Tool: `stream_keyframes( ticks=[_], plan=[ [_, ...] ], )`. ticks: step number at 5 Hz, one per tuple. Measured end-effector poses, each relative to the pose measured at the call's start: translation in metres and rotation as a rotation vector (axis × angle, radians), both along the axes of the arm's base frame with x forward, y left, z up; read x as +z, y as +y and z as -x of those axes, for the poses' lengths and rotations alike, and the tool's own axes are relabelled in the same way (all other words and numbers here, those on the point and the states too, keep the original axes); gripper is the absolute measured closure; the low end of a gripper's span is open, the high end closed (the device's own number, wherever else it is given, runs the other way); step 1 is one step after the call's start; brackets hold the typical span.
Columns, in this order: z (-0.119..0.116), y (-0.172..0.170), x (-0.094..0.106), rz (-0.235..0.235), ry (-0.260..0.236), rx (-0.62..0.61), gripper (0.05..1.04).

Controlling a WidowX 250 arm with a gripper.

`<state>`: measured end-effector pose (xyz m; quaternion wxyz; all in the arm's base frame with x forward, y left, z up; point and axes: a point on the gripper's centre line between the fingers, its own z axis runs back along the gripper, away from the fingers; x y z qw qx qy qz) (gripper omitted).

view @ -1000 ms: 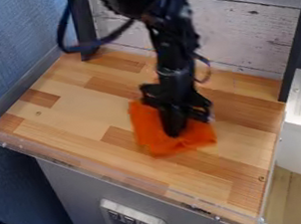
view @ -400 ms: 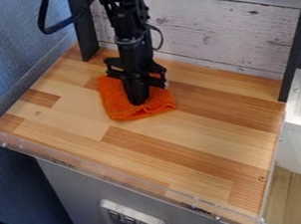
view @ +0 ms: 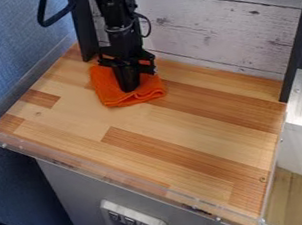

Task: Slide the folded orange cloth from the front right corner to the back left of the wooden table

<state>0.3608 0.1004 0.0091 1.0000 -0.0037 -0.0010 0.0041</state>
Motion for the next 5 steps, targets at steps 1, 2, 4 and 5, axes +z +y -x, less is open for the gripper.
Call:
stream_keyframes(
  ticks=[1, 2, 4, 5],
  plan=[
    [0.002, 0.002, 0.002, 0.003, 0.018, 0.001, 0.849],
    [0.023, -0.005, 0.006, 0.008, 0.068, 0.021, 0.612],
    [0.056, -0.077, 0.047, -0.018, 0.037, 0.008, 0.091],
    [0.076, -0.109, 0.058, -0.032, 0.015, 0.004, 0.084]
  ],
)
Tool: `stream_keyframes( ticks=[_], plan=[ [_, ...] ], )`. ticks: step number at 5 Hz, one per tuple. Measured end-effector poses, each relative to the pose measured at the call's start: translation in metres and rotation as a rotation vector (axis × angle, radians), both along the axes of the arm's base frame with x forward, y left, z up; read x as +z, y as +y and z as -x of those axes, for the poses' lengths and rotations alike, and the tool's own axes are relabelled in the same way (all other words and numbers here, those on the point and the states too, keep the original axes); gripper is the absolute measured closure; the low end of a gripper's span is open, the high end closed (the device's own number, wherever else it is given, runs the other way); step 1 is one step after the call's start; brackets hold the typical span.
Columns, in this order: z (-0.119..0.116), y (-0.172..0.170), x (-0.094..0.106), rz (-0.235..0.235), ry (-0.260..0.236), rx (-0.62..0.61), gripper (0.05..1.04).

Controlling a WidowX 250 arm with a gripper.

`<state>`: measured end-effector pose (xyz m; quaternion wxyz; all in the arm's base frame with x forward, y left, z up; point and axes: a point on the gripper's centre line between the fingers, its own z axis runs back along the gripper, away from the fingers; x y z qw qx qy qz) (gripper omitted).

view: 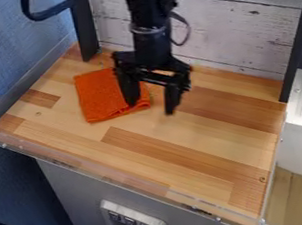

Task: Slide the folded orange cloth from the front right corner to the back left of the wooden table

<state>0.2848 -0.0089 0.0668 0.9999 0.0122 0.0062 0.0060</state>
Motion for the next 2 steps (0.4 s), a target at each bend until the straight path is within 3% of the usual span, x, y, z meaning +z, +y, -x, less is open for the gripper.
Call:
stream_keyframes(
  ticks=[2],
  plan=[
    [0.023, -0.059, 0.016, -0.006, -0.039, -0.010, 0.085]
  ],
)
